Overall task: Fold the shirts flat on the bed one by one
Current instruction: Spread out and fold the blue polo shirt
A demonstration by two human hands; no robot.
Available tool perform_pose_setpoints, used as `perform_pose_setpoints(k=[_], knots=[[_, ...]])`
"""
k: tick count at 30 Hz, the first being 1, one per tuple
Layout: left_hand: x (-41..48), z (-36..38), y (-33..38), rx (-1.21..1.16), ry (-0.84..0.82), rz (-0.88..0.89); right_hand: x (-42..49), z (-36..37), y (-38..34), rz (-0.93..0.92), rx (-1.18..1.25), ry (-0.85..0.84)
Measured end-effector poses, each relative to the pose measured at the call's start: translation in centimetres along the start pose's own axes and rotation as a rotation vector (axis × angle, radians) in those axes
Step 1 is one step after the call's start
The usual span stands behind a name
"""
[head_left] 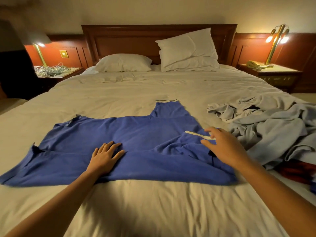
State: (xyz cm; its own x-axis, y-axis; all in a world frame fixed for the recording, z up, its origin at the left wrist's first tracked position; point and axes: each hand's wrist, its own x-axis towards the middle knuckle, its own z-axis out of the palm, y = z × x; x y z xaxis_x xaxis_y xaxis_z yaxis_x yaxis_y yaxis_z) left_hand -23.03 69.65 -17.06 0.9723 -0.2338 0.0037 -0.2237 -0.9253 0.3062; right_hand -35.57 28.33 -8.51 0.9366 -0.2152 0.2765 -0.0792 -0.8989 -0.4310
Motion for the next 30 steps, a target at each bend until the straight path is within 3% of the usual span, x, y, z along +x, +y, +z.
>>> perform_pose_setpoints(k=[5,9,18,23,28,30], knots=[[-0.1,0.2,-0.1,-0.006,-0.011,-0.006,5.5,1.9,0.1,0.138,-0.257,-0.32],[-0.1,0.5,-0.3,-0.009,-0.001,-0.011,7.4,3.7,0.3,0.145,-0.405,-0.434],[0.0,0.8,-0.4,-0.008,0.022,-0.008,10.8,3.7,-0.3,0.082,-0.197,-0.307],[0.2,1.0,-1.0,-0.001,0.024,0.003,11.9,3.9,-3.5,-0.142,-0.136,0.155],[0.3,0.7,-0.7,0.012,-0.005,-0.006,8.6,2.9,-4.2,-0.059,-0.135,-0.128],[0.5,0.5,-0.5,0.005,-0.016,-0.026,5.5,2.2,-3.6,-0.001,-0.076,-0.165]])
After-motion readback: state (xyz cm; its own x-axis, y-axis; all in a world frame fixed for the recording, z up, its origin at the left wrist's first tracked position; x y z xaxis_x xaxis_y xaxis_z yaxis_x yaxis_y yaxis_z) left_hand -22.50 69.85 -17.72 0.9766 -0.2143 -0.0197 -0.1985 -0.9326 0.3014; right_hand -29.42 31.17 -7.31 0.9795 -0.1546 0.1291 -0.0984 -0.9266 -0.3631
